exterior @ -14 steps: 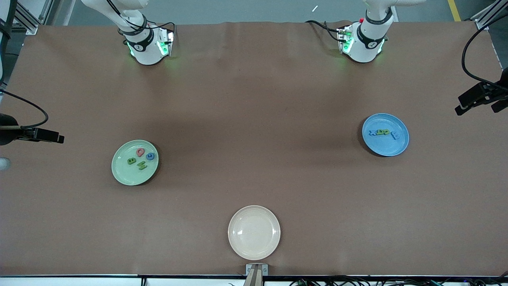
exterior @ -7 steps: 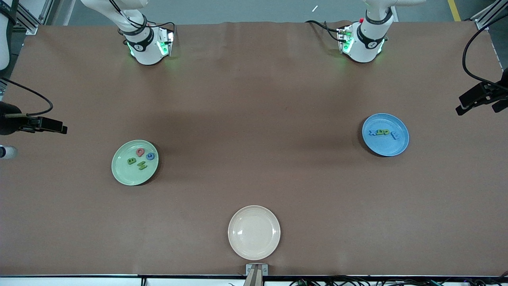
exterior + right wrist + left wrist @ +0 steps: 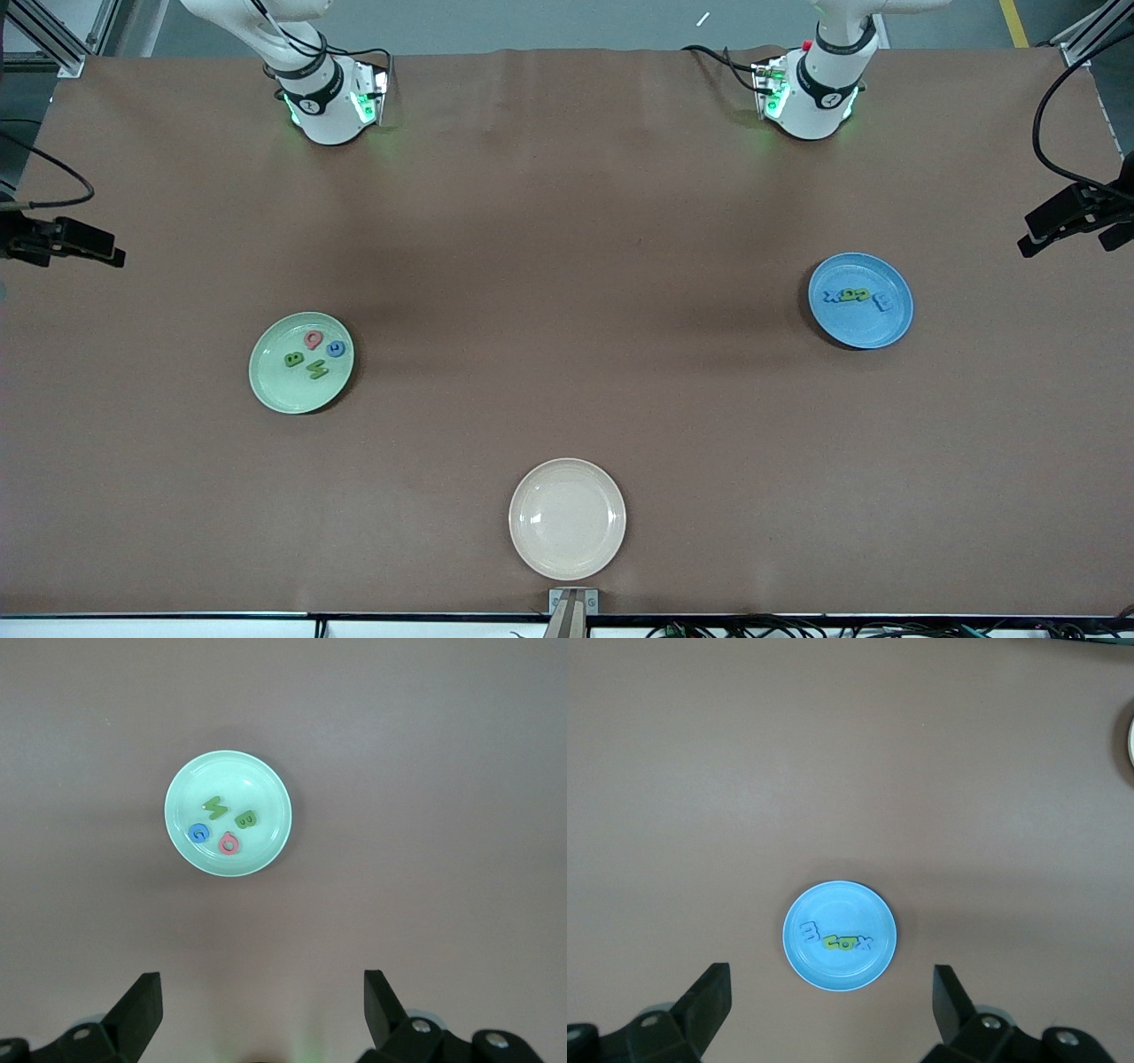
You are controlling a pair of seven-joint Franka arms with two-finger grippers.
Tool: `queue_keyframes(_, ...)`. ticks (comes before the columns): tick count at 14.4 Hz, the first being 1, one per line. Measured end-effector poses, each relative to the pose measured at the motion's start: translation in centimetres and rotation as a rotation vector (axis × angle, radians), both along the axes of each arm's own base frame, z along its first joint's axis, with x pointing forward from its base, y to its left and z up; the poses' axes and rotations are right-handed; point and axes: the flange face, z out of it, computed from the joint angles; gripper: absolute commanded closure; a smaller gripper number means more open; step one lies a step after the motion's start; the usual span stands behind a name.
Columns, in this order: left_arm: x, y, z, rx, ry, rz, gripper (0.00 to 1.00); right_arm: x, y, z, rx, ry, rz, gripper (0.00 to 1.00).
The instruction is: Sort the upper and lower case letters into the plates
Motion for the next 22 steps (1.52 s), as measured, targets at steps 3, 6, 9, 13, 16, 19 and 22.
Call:
queue_keyframes(3,0.0,0.0,0.0,0.000,0.000,0.000,0.00,-1.8,-0.5,1.6,-0.003,-0.023,0.022,0.00)
queue_keyframes(6,0.0,0.0,0.0,0.000,0.000,0.000,0.00,-3.6,-0.5,3.4,-0.003,-0.051,0.025,0.00)
queue_keyframes(9,0.0,0.0,0.0,0.000,0.000,0.000,0.00,-5.0,-0.4,4.9,-0.001,-0.075,0.029,0.00)
queue_keyframes(13,0.0,0.0,0.0,0.000,0.000,0.000,0.00,-5.1,0.0,4.9,-0.001,-0.081,0.041,0.00)
queue_keyframes(16,0.0,0.0,0.0,0.000,0.000,0.000,0.00,-5.0,0.2,4.7,-0.001,-0.081,0.045,0.00)
queue_keyframes(19,0.0,-0.1,0.0,0.000,0.000,-0.002,0.00,-4.9,0.5,4.6,-0.001,-0.080,0.053,0.00)
queue_keyframes(22,0.0,-0.1,0.0,0.000,0.000,-0.002,0.00,-4.9,0.9,4.4,0.000,-0.076,0.060,0.00)
